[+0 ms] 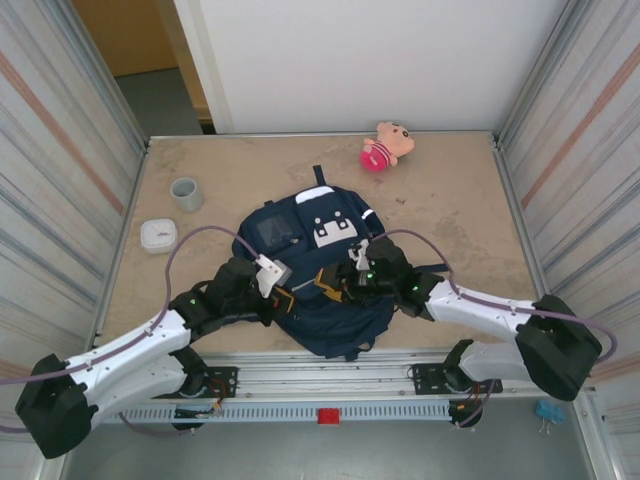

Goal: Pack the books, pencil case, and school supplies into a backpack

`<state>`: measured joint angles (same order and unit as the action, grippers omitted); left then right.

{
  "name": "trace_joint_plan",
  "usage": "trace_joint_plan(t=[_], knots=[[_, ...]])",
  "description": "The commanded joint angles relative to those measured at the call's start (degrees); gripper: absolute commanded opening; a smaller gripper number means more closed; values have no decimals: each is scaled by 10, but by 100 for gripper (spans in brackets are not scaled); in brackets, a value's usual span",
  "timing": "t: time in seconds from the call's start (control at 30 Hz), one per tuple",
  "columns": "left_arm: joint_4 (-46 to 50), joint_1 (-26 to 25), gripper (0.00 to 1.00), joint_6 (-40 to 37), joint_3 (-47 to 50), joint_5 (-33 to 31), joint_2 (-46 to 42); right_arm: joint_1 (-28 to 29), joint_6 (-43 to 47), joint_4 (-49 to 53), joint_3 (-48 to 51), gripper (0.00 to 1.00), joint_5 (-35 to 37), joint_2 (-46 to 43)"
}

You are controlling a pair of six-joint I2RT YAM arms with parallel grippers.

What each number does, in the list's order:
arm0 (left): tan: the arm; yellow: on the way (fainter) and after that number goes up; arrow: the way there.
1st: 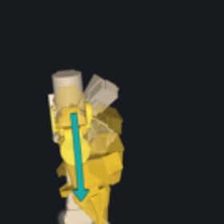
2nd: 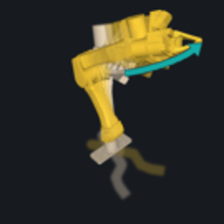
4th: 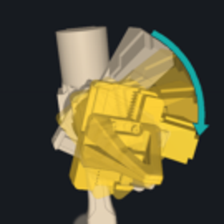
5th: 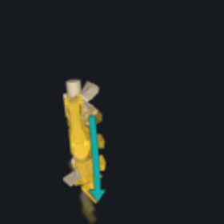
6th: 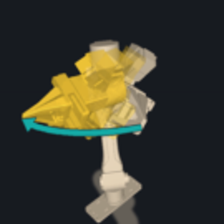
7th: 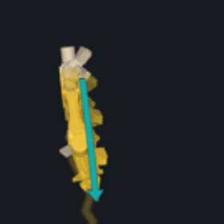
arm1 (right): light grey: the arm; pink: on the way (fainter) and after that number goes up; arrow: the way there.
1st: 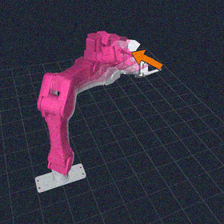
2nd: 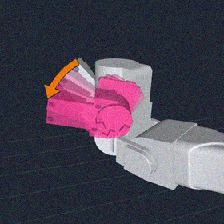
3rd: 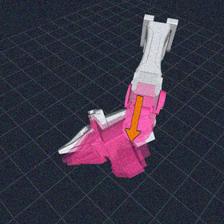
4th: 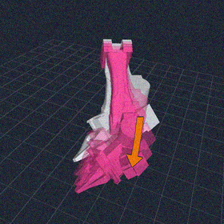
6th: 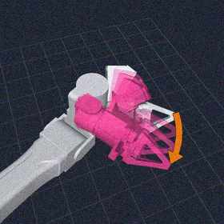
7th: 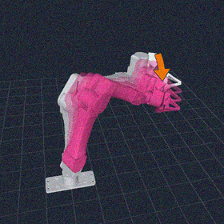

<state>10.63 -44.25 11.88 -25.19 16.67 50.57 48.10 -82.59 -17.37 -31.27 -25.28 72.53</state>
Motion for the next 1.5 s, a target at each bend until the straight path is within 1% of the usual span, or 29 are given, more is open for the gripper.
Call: trace_joint_plan(t=[0.0,0.13,0.3,0.43,0.53,0.63,0.7,0.8,0.9,0.93,1.0,1.07,1.13,1.17,1.23,1.27,1.33,1.4,1.47], knots=[[-35,-10,0,5,-27,-5,3,1,6,-28,-13,21,4,15],[-43,-27,0,19,-33,-10,6,-5,19,-23,-20,11,14,26],[-48,-69,0,27,-51,-15,16,-28,39,-27,-31,6,15,33],[-80,-99,1,45,-61,-12,37,-33,51,-28,-48,6,8,36],[-112,-114,2,55,-64,15,65,-33,55,-24,-52,6,0,32],[-98,-121,2,59,-75,2,79,-49,69,6,-47,6,-4,13],[-109,-124,2,69,-74,-9,81,-60,79,23,-48,6,-8,3],[-161,-131,3,82,-75,3,89,-56,87,32,-55,6,-12,8],[-175,-139,8,78,-93,13,101,-57,101,30,-56,5,-21,19],[-160,-141,14,66,-103,17,102,-62,117,35,-58,5,-29,21],[-110,-142,29,35,-121,-1,96,-77,167,63,-65,5,-58,25],[-53,-142,46,-10,-132,-41,79,-99,236,105,-81,5,-106,24],[-4,-141,60,-68,-142,-78,59,-119,311,161,-100,6,-143,17],[18,-141,65,-105,-146,-96,50,-130,358,195,-116,6,-169,13],[44,-140,70,-170,-149,-132,36,-146,436,264,-145,6,-205,11],[56,-139,70,-206,-151,-152,35,-155,476,298,-162,6,-226,13],[78,-138,71,-274,-157,-188,44,-168,523,337,-183,6,-253,20],[73,-137,74,-340,-157,-211,66,-181,543,348,-192,6,-280,27],[71,-137,78,-399,-162,-212,94,-191,548,350,-197,7,-294,35]])
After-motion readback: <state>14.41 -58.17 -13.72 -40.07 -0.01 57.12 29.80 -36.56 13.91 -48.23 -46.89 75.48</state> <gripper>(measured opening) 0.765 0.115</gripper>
